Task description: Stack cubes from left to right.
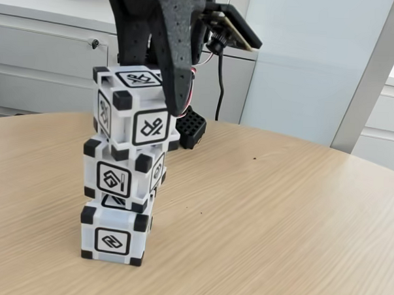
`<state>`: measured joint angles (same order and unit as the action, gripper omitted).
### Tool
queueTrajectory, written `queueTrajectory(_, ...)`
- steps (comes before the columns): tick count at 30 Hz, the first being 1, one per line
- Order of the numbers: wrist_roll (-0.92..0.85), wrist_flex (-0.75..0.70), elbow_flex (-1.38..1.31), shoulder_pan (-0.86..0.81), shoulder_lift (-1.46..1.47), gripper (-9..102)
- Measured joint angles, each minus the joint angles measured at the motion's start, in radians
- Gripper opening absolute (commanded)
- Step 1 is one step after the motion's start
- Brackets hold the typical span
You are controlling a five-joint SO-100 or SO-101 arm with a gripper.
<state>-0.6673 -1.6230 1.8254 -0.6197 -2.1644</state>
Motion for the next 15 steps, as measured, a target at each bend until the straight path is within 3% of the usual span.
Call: queueTrajectory(15, 0.048, -0.003, -0.048, 0.0, -0.089, 37)
